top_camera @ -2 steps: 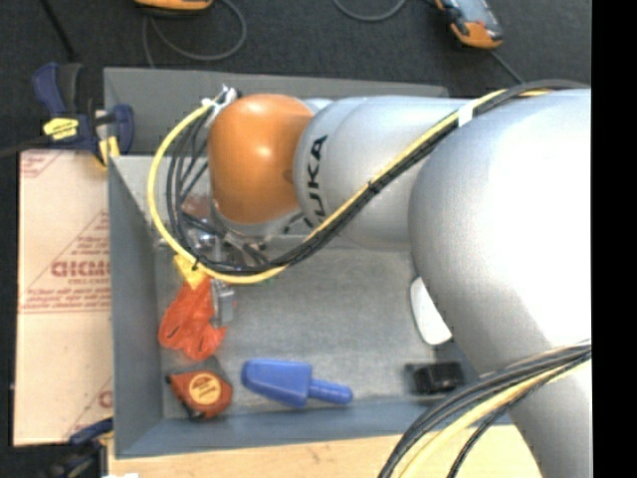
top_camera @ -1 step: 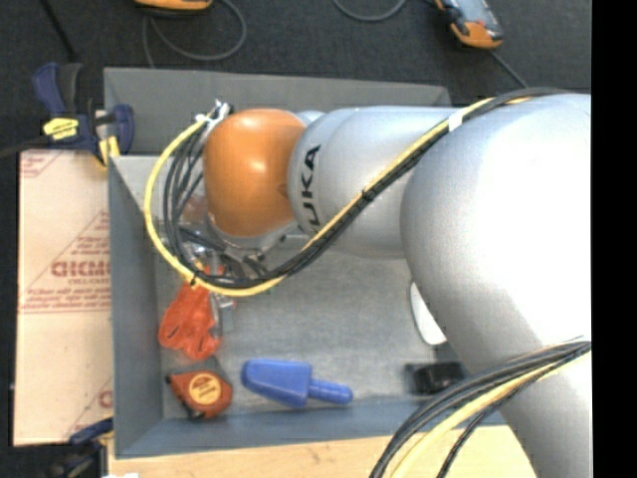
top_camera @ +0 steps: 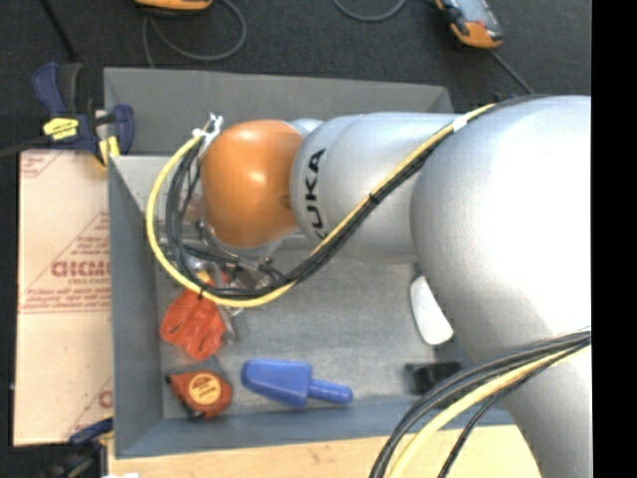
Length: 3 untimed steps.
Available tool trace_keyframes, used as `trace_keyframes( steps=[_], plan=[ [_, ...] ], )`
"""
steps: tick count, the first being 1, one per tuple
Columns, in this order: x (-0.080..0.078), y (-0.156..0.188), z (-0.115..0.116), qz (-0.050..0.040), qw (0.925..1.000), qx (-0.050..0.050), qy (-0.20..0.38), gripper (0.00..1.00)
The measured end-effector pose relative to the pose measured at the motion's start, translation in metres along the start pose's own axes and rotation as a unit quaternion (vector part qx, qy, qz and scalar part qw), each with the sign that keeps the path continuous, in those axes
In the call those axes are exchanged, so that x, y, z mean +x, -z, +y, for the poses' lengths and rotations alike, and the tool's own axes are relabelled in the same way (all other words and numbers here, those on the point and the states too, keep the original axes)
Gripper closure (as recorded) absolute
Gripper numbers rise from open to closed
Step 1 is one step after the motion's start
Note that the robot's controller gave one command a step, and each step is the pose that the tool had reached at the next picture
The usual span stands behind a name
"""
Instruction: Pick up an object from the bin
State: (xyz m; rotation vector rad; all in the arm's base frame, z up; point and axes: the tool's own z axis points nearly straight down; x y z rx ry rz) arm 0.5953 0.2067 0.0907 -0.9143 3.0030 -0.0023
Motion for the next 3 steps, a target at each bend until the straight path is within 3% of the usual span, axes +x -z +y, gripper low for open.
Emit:
trace_keyframes(
  steps=[1, 2, 3],
  plan=[
    [-0.006, -0.017, 0.003, -0.0003, 1.0000, -0.001, 0.010, 0.00],
    [0.009, -0.018, 0.009, -0.0012, 0.9919, -0.002, 0.127, 1.00],
    [0.009, -0.017, 0.009, -0.0011, 0.9920, -0.002, 0.126, 1.00]
  ],
)
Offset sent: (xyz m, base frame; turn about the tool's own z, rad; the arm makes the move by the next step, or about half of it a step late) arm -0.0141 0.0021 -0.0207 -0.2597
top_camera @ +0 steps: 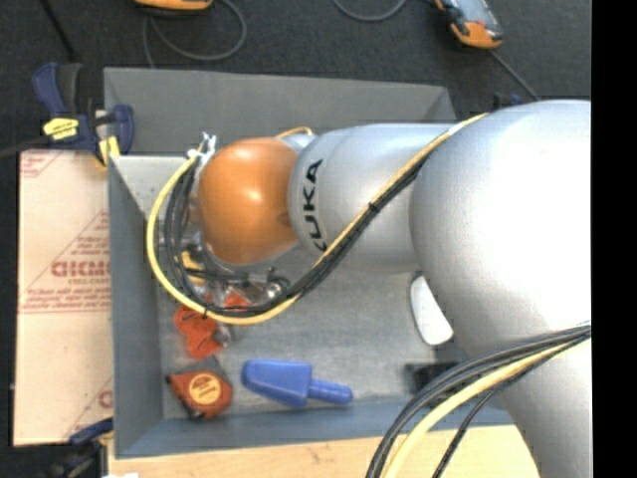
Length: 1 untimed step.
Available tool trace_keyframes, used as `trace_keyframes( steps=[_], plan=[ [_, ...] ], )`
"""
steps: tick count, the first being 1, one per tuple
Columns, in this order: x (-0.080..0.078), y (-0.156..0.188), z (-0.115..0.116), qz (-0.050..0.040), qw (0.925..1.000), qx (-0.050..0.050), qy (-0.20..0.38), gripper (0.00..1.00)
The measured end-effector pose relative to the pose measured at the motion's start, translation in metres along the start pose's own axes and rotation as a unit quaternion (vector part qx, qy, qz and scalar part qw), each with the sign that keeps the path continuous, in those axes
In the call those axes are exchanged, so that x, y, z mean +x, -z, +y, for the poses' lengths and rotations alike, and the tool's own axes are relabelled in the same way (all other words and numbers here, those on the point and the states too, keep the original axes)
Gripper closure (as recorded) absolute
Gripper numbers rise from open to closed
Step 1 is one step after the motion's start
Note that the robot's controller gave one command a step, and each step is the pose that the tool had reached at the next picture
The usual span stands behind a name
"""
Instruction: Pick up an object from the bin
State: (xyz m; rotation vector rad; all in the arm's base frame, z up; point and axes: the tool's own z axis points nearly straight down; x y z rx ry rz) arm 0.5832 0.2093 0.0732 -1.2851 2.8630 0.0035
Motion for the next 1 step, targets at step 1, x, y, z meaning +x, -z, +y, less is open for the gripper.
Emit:
trace_keyframes(
  steps=[1],
  plan=[
    [-0.0003, 0.0126, 0.0182, -0.0017, 1.0000, 0.001, -0.006, 1.00]
  ],
)
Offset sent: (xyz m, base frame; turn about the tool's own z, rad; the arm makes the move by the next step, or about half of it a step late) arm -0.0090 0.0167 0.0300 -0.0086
